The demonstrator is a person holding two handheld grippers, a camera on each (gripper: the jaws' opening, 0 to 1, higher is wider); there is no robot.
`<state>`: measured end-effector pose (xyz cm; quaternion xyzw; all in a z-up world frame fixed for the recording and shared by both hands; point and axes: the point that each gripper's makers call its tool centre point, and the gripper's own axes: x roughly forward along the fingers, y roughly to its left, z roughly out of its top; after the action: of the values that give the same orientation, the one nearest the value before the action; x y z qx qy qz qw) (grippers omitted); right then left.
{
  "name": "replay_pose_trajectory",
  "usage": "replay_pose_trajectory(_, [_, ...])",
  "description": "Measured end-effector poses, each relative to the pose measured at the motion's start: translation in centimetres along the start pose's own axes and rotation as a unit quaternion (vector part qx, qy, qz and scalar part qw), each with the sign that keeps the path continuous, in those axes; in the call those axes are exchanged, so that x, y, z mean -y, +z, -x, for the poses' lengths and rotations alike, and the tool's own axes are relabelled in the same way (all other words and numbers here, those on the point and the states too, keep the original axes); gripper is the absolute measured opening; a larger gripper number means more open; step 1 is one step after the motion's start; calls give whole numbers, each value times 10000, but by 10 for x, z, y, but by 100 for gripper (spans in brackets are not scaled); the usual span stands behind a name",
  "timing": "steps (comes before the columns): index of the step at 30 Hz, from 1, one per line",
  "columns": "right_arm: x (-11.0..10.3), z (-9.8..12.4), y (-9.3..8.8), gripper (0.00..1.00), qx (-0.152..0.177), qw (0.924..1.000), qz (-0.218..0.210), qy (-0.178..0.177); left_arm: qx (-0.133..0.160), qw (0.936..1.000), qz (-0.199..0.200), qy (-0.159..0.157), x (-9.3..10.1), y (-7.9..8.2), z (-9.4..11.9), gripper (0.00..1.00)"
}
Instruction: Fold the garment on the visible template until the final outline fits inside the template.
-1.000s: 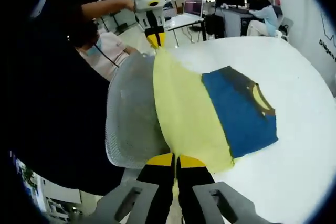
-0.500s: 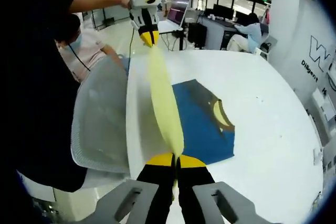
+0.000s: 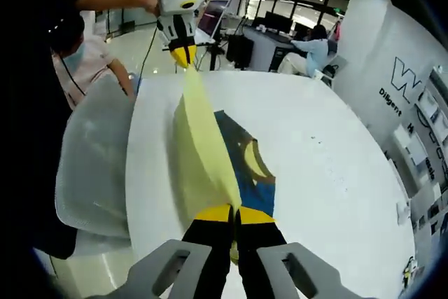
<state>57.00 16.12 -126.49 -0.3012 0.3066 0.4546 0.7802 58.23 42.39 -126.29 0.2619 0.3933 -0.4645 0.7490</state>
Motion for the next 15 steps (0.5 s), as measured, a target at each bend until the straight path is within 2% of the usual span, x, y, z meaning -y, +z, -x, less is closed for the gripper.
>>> replay_pose_trajectory(9, [19,-21,-3,0,-117,9997,110,-194,-88,9998,-71,155,-20,1,-19,2])
replay_pose_trajectory(15, [29,-33,-9,0,-188,9995,-17,-235,-95,9996,23,257,-35,-1,-34,2])
